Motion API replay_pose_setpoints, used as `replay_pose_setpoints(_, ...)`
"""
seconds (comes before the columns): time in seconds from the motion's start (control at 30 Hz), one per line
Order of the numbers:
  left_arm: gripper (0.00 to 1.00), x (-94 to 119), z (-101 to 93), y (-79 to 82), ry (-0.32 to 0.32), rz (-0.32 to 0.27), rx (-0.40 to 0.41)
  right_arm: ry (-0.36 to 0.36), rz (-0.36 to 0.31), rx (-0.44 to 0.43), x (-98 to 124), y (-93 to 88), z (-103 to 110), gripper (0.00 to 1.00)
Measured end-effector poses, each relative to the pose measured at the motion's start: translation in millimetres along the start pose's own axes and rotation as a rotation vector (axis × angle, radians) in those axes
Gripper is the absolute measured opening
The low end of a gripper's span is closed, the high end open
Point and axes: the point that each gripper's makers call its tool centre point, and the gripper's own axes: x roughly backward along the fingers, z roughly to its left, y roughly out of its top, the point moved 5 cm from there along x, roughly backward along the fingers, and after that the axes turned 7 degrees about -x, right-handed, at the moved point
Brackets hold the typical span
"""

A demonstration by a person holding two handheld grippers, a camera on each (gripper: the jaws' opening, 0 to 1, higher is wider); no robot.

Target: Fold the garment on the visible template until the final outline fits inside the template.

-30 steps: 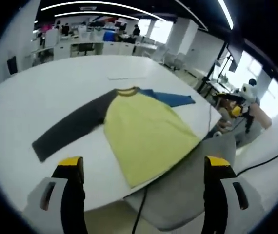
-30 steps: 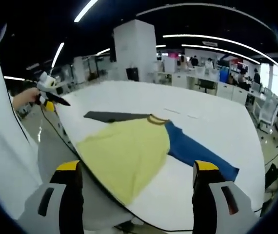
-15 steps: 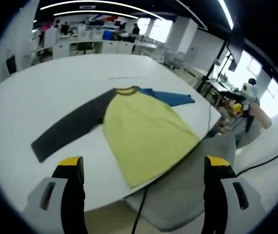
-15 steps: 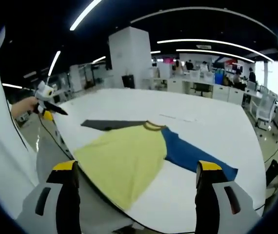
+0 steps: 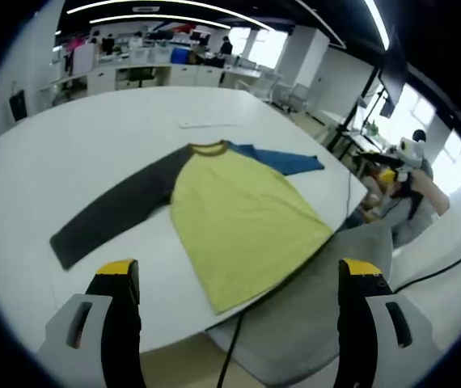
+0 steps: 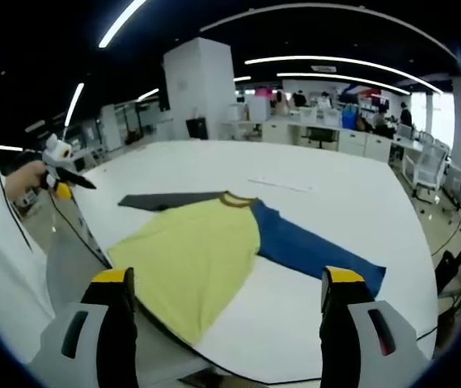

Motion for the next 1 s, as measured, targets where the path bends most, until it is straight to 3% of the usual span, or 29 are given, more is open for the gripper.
replay_pose_setpoints(0.13,0.98,-5,2.1,1.5,0.001,0.007,0.003,-0.023,0.028,-0.003,-4,-1.5,-10,0.91)
replay_pose_setpoints(0.67,0.95,-32,9.8,8.9,-0.013,0.05,0.029,-0.067,0.019,-0.085,-29,4.0,-59,0.85)
replay_pose_setpoints(1.0,0.94,-56,17.3,13.5,-0.024,0.103,0.026,-0.096,0.089,-0.077,-48,-7.2,-91,0.81)
